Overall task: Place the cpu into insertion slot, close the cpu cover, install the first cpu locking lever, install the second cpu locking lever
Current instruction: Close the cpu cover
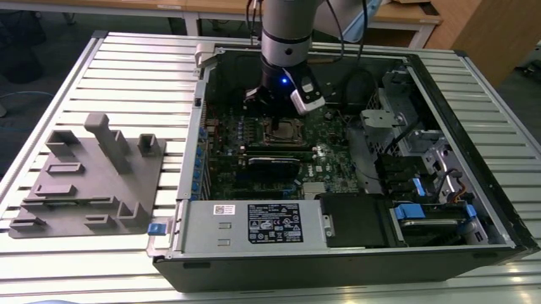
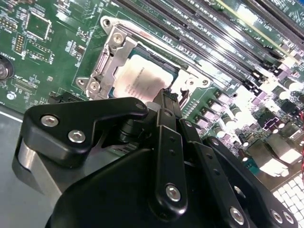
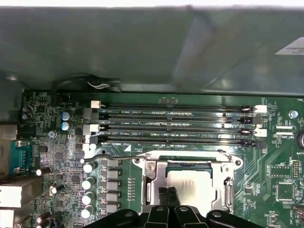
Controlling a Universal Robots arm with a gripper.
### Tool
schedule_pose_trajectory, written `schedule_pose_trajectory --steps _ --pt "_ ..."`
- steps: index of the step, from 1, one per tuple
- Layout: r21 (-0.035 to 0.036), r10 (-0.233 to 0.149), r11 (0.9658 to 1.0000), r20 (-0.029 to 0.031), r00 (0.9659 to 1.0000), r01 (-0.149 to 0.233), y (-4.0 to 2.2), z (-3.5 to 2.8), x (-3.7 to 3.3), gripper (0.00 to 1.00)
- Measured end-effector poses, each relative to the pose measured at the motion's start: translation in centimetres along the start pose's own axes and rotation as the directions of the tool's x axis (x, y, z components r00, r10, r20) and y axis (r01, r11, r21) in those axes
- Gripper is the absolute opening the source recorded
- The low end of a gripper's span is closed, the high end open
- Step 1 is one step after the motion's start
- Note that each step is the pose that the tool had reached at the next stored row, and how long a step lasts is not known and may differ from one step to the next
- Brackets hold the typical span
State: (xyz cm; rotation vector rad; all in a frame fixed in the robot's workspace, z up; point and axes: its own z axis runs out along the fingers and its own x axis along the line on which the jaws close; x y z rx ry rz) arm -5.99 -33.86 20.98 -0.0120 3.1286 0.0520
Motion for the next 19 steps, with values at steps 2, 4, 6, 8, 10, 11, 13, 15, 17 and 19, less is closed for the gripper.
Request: schedule_pose_trajectory --steps 2,4,6,8,10,11,13,15,17,19 --pt "0.0001 0.002 1.0000 0.0002 1.0000 -0.002 0.00 0.06 0.19 0.11" --pt "-0.0001 0.003 1.0000 0.0007 1.0000 -0.003 0.00 0.14 0.49 0.11" --pt "0.0000 0.004 1.0000 0.0010 1.0000 -0.004 0.00 0.24 0.69 0.11" --pt "0.0000 0.004 1.0000 0.0012 1.0000 -0.004 0.00 0.36 0.87 0.11" --pt "0.0001 0.004 1.0000 0.0012 1.0000 -0.004 0.00 0.36 0.88 0.11" --pt "0.0001 0.004 1.0000 0.0012 1.0000 -0.004 -0.01 0.36 0.88 0.11" --pt "-0.0010 0.004 1.0000 0.0010 1.0000 -0.004 -0.01 0.36 0.89 0.11" --pt "-0.0028 0.002 1.0000 0.0014 1.0000 -0.002 0.00 0.39 0.89 0.11" --pt "-0.0029 0.001 1.0000 0.0022 1.0000 -0.001 0.00 0.48 0.92 0.11" --pt "-0.0027 0.000 1.0000 0.0026 1.0000 0.000 -0.01 0.56 0.94 0.11"
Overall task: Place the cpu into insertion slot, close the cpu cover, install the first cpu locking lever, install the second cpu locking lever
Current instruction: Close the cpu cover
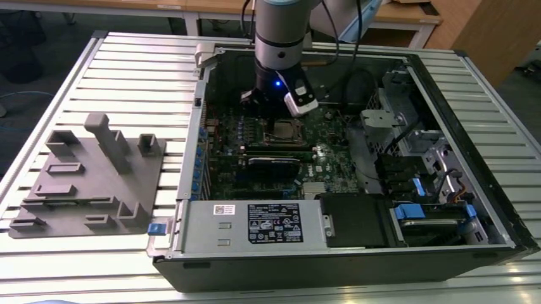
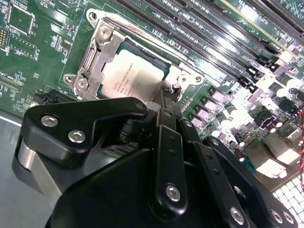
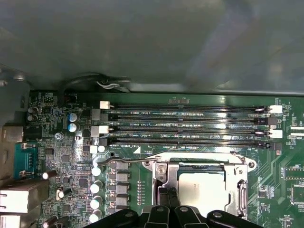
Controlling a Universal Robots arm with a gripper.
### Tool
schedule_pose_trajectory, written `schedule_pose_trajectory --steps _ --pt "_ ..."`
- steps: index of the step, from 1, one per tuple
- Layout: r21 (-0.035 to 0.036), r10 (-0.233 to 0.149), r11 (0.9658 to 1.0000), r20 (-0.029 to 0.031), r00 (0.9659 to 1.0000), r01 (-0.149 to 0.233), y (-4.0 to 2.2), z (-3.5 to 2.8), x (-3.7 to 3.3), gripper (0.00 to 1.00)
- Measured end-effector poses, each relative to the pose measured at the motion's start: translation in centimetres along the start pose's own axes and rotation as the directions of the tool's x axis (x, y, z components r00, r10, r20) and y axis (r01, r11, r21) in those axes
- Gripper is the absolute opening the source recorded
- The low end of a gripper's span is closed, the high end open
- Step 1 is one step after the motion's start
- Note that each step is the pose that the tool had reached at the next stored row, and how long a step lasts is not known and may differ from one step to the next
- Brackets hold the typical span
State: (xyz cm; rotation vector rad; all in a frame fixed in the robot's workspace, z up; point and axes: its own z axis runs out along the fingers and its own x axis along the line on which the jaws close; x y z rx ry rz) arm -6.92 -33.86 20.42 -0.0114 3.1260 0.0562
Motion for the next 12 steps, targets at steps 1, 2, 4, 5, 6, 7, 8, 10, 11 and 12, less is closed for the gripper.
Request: schedule_pose_trajectory --steps 1,2,4,5,6,7,8,10,11,12 --pt "0.0001 0.000 1.0000 0.0000 1.0000 0.000 0.00 0.00 0.01 0.11" --pt "0.0002 0.000 1.0000 0.0001 1.0000 0.000 0.00 0.00 0.02 0.11" --pt "-0.0001 0.000 1.0000 0.0011 1.0000 0.000 0.00 0.03 0.07 0.11" --pt "-0.0002 0.000 1.0000 0.0016 1.0000 0.000 0.00 0.05 0.10 0.11" --pt "0.0000 0.000 1.0000 0.0019 1.0000 0.000 0.00 0.06 0.12 0.11" --pt "-0.0002 0.000 1.0000 0.0024 1.0000 0.000 0.00 0.11 0.13 0.11" --pt "-0.0002 0.000 1.0000 0.0033 1.0000 0.000 0.00 0.17 0.15 0.11" --pt "0.0000 -0.001 1.0000 0.0040 1.0000 0.001 -0.01 0.25 0.19 0.11" --pt "0.0001 -0.001 1.0000 0.0040 1.0000 0.001 -0.01 0.25 0.19 0.11" --pt "0.0001 -0.001 1.0000 0.0040 1.0000 0.001 -0.01 0.25 0.19 0.11"
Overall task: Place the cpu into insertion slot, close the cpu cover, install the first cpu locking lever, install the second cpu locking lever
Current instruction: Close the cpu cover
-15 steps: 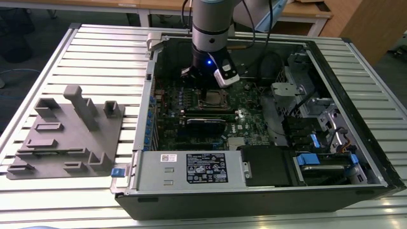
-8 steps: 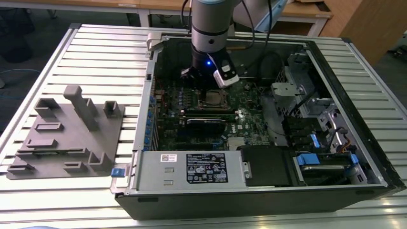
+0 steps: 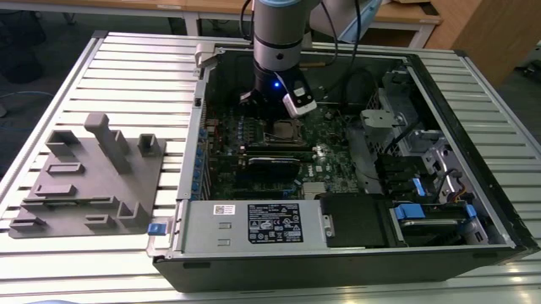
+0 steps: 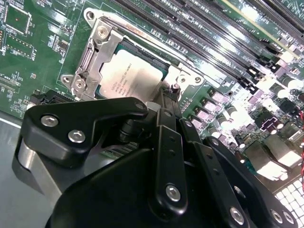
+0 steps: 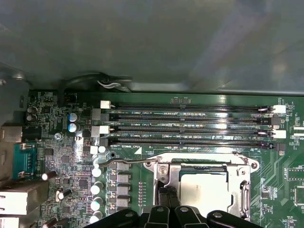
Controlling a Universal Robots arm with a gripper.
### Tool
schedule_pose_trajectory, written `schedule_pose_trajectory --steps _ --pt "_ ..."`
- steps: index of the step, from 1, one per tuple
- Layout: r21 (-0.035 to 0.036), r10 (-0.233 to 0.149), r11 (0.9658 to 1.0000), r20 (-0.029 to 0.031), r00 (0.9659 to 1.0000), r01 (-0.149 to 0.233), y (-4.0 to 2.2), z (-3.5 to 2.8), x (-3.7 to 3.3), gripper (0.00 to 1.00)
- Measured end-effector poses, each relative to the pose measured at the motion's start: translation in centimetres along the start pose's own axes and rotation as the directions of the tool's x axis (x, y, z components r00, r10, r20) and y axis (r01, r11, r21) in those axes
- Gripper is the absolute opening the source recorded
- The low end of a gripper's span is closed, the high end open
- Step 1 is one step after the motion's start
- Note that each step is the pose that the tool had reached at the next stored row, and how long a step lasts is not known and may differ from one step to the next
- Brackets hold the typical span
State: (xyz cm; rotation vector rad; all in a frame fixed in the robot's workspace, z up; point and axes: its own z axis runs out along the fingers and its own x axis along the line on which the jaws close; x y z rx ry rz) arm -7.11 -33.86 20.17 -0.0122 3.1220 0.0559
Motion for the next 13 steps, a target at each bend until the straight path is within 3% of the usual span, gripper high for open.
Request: schedule_pose_trajectory --steps 13 --pt "-0.0021 -0.013 0.9999 0.0029 0.9999 0.013 0.00 0.12 0.23 0.11"
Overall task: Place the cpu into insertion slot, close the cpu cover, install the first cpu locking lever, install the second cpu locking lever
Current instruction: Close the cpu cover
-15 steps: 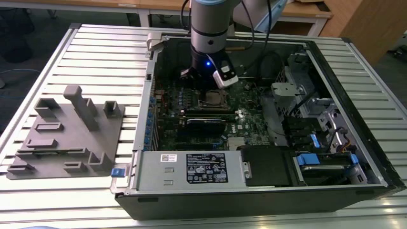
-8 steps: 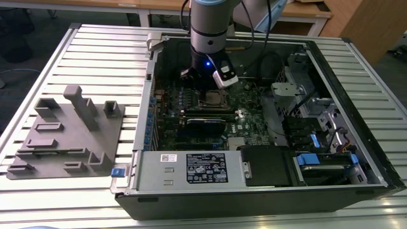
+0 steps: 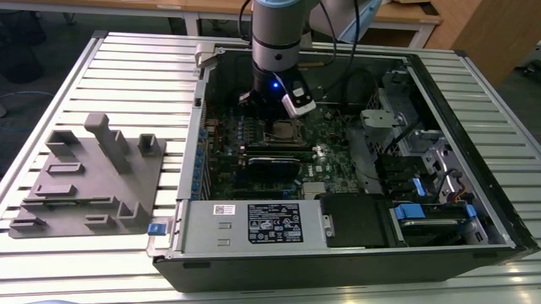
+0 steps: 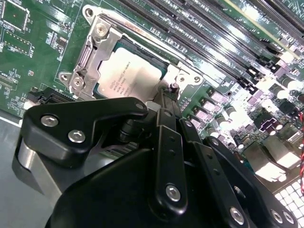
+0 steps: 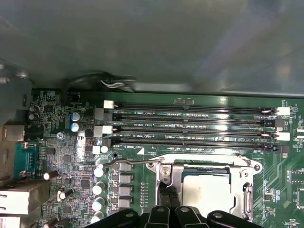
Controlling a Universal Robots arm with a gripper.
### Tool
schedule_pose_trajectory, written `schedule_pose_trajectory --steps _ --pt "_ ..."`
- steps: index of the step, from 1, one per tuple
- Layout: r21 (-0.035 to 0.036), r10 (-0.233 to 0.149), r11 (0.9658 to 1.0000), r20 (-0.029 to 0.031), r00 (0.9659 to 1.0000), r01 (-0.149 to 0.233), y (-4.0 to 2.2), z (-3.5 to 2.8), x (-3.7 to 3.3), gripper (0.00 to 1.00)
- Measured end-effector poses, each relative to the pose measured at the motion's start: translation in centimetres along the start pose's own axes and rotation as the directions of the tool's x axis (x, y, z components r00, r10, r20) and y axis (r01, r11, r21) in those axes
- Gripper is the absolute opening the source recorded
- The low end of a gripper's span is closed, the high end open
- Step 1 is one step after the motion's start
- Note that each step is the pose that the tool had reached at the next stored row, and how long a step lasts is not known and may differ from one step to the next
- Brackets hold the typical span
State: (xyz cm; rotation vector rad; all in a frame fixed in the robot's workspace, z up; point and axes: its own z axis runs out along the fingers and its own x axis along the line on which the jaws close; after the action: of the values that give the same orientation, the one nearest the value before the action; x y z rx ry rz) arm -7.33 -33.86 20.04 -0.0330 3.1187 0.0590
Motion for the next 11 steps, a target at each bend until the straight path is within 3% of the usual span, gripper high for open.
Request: schedule_pose_trajectory --steps 11 --pt "0.0001 0.000 1.0000 0.0009 1.0000 0.000 -0.01 0.27 0.05 0.11"
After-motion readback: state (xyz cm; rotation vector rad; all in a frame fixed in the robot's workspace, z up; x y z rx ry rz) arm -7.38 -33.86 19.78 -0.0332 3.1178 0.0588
